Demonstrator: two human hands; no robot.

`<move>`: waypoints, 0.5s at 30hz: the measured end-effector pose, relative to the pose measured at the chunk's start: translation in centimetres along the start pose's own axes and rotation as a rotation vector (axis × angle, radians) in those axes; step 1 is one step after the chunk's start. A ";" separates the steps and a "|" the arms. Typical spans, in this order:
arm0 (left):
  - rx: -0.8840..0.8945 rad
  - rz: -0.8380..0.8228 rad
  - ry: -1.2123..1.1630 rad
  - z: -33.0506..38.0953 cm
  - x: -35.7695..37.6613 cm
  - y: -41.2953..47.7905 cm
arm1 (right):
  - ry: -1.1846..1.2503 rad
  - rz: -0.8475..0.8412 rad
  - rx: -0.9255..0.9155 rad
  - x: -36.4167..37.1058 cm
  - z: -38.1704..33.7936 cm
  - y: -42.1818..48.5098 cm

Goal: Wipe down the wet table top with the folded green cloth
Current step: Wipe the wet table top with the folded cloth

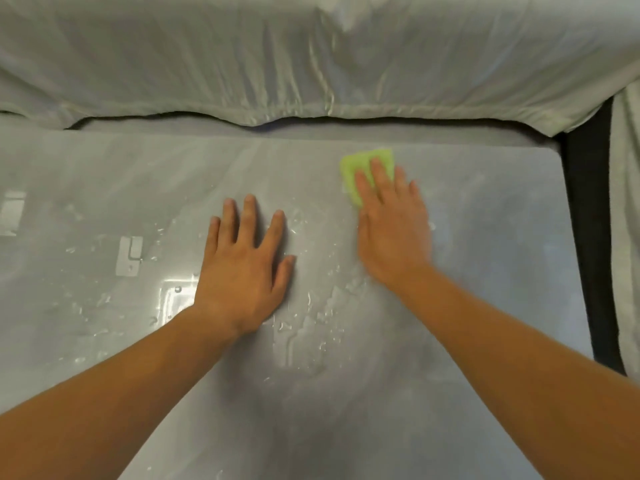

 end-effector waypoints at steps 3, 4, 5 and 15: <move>0.003 -0.016 -0.009 0.0 -0.2 0.0 | -0.018 -0.090 -0.260 0.0 0.6 -0.3; 0.000 -0.020 -0.012 0.0 -0.1 0.0 | -0.013 -0.091 -0.251 -0.3 1.3 1.1; -0.002 -0.024 -0.014 0.0 -0.1 0.0 | 0.006 -0.074 -0.179 -0.6 2.1 2.9; -0.006 0.015 -0.045 0.0 -0.1 -0.1 | -0.017 -0.082 -0.417 1.0 -4.6 -0.9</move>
Point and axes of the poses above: each hand's wrist, its own y-axis towards the middle knuckle, its own x-axis out of the palm, z = x × y, the point moved 8 cm from there along y, towards the middle knuckle, and after that the axes turned 14 degrees about x, right-handed, at the moved point
